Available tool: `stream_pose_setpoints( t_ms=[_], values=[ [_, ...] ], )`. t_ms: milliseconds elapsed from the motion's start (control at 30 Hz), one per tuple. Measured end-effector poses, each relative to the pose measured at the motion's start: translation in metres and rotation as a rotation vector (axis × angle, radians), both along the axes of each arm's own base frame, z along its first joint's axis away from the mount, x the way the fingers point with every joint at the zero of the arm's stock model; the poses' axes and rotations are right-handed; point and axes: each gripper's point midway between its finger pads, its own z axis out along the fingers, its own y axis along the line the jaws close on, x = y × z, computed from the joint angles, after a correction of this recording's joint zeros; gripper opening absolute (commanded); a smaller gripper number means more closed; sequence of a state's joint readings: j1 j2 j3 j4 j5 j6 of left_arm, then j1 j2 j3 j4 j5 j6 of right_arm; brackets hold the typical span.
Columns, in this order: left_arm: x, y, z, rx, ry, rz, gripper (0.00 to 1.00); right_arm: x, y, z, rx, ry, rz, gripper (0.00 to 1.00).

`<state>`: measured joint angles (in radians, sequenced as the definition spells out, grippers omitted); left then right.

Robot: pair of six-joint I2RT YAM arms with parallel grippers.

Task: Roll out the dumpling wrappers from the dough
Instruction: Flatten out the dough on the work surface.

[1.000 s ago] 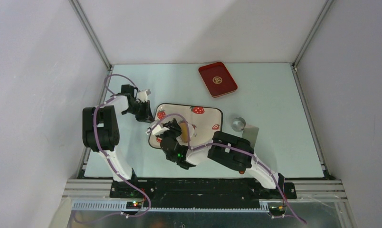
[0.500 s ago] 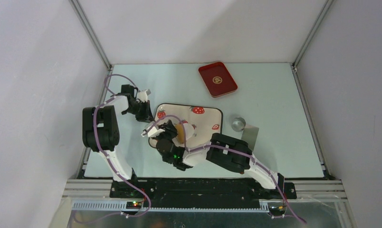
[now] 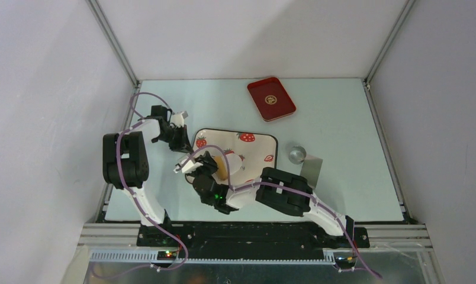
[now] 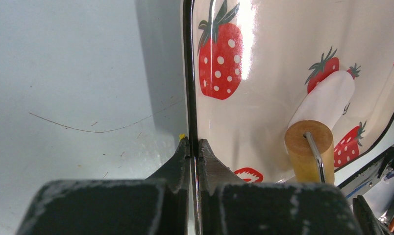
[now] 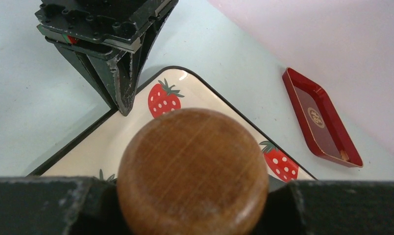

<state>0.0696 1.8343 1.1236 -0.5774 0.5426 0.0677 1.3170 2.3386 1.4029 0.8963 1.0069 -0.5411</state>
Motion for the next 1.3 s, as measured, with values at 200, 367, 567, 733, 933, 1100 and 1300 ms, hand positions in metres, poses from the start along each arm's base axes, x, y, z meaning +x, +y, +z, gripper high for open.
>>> stream_pose_setpoints(
  t_ms=[200, 367, 567, 733, 933, 1100, 1300],
  values=[
    [0.001, 0.000, 0.000, 0.000, -0.004, 0.000, 0.00, 0.003, -0.008, 0.002, 0.042, 0.005, 0.002, 0.00],
    [0.002, 0.000, 0.000, 0.001, -0.011, -0.001, 0.00, 0.004, -0.014, 0.003, 0.074, 0.006, -0.001, 0.00],
    [0.002, 0.000, 0.000, 0.001, -0.011, -0.001, 0.00, 0.006, -0.019, 0.005, 0.112, -0.001, -0.007, 0.00],
    [0.003, 0.000, 0.000, 0.001, -0.011, -0.001, 0.00, 0.008, -0.022, 0.006, 0.126, -0.005, -0.016, 0.00],
    [0.003, 0.000, 0.000, 0.001, -0.013, -0.001, 0.00, 0.011, -0.027, 0.007, 0.148, -0.002, -0.029, 0.00],
    [0.004, -0.002, 0.000, -0.002, -0.019, -0.004, 0.00, 0.018, -0.033, 0.007, 0.150, -0.003, -0.047, 0.00],
    [0.004, -0.002, 0.000, -0.005, -0.018, 0.002, 0.00, 0.023, -0.037, 0.007, 0.155, -0.002, -0.061, 0.00]
  ],
)
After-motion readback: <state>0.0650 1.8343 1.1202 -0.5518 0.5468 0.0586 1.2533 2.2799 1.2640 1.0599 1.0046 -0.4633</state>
